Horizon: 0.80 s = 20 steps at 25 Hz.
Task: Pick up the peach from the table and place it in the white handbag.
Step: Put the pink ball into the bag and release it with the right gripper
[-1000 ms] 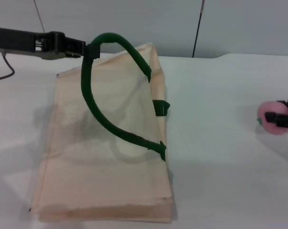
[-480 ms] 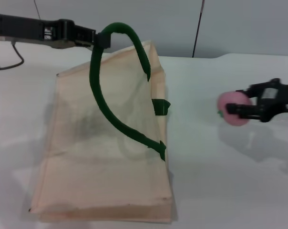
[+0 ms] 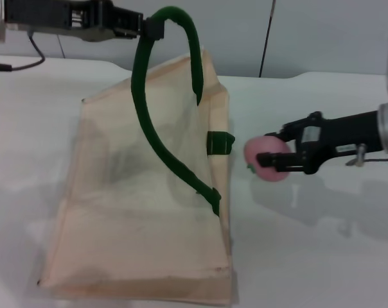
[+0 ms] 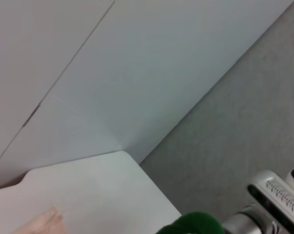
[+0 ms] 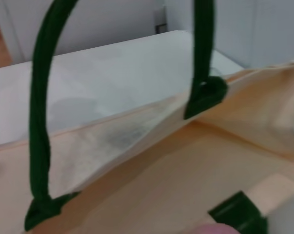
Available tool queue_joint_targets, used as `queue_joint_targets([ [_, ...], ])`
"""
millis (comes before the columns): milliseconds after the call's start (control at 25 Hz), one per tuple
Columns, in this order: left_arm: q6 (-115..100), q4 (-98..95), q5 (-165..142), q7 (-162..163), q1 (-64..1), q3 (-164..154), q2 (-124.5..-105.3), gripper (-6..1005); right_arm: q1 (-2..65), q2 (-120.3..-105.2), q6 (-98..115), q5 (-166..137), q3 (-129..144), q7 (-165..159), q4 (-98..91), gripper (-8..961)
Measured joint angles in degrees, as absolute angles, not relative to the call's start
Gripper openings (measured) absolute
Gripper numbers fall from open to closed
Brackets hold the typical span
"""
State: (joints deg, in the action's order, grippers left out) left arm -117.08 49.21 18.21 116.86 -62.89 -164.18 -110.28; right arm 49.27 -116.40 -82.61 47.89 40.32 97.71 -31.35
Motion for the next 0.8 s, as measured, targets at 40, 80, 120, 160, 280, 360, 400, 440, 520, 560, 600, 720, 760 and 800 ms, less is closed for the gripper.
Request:
queue_joint_targets([
  [40, -117.1, 49.2, 18.4, 117.0, -63.2, -164.2, -110.20, 188, 50.1, -116.41, -82.2, 48.2, 41.0, 98.1, -30.2, 445],
  [80, -117.2, 49.2, 19.1, 117.3, -63.6, -164.2, -110.14, 189, 50.9, -116.45, -81.6, 48.4, 41.7, 98.4, -28.8, 445],
  [120, -117.3, 49.2, 19.3, 117.4, -63.6, -164.2, -110.12, 189, 51.7, -116.44, -81.1, 48.7, 42.5, 98.8, -27.6, 445],
  [160, -117.3, 49.2, 19.5, 117.5, -63.7, -164.2, -110.08, 190, 52.4, -116.48, -80.6, 49.0, 43.1, 99.1, -26.5, 444],
  [280, -117.4, 49.2, 19.8, 117.8, -64.3, -164.2, -109.95, 193, 55.0, -116.57, -79.3, 50.0, 44.4, 100.7, -22.7, 444],
  [360, -117.4, 49.2, 20.2, 117.8, -64.6, -164.2, -109.95, 195, 56.5, -116.65, -78.9, 50.4, 44.7, 101.6, -20.9, 443],
  [400, -117.4, 49.1, 20.6, 117.8, -64.7, -164.2, -109.95, 196, 57.3, -116.70, -78.8, 50.5, 44.8, 102.0, -20.0, 443],
  [440, -117.4, 49.1, 20.9, 117.9, -64.8, -164.2, -109.95, 196, 58.1, -116.76, -78.7, 50.5, 44.8, 102.3, -19.3, 443],
  [520, -117.4, 49.1, 21.6, 117.9, -65.0, -164.2, -109.97, 198, 59.7, -116.96, -78.7, 50.5, 44.8, 103.2, -17.6, 442],
  [560, -117.4, 49.1, 21.8, 118.0, -65.1, -164.2, -109.97, 199, 60.3, -117.01, -78.6, 50.5, 44.7, 103.6, -16.9, 442],
  [600, -117.3, 49.1, 22.0, 118.1, -65.3, -164.2, -109.98, 200, 61.0, -117.07, -78.3, 50.5, 44.7, 104.0, -16.2, 442],
  [720, -117.3, 49.1, 22.5, 118.2, -65.5, -164.2, -109.99, 202, 63.3, -117.22, -75.7, 50.6, 44.8, 105.3, -12.7, 441],
  [760, -117.3, 49.1, 22.9, 118.3, -65.5, -164.2, -110.00, 203, 64.2, -117.25, -74.2, 50.6, 44.8, 105.7, -11.2, 441],
  [800, -117.3, 48.9, 23.1, 118.3, -65.5, -164.2, -109.98, 204, 64.8, -117.26, -72.9, 50.6, 44.8, 105.9, -10.2, 441],
])
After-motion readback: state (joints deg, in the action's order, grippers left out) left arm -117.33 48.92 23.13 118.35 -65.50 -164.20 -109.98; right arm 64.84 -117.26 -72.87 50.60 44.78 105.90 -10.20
